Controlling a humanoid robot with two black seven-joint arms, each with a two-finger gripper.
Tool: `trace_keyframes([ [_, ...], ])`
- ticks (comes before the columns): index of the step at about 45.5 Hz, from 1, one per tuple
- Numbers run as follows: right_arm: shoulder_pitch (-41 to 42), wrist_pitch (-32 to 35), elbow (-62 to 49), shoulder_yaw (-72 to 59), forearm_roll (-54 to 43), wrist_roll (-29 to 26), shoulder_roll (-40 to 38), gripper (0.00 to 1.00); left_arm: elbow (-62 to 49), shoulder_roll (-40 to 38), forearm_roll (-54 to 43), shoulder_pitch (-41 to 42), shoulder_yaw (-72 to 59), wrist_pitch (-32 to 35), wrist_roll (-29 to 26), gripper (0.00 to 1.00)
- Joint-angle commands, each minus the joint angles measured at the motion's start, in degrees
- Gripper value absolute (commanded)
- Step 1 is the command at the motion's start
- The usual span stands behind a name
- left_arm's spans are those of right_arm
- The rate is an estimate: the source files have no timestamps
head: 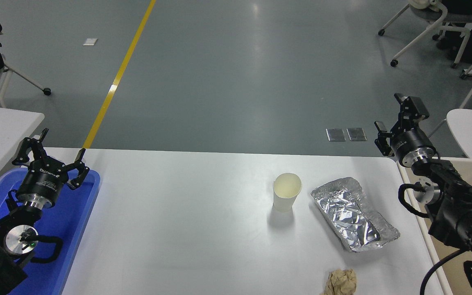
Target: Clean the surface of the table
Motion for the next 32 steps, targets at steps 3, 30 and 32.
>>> trace_keyframes([
  [3,6.65,0.27,0.53,-15.93,-3.04,0.03,-2.99,0.99,0.0,-0.01,0.0,0.0,0.0,0.0,0.0,1.0],
  [30,29.78,0.35,18.27,-47.07,-28.69,0.82,-4.75,0.99,0.0,-0.01,0.0,0.0,0.0,0.0,0.0,1.0],
  [32,31.18,0.35,20.99,-47.07,-32.82,1.52,-4.84,0.99,0.0,0.07,0.0,0.0,0.0,0.0,0.0,1.0],
])
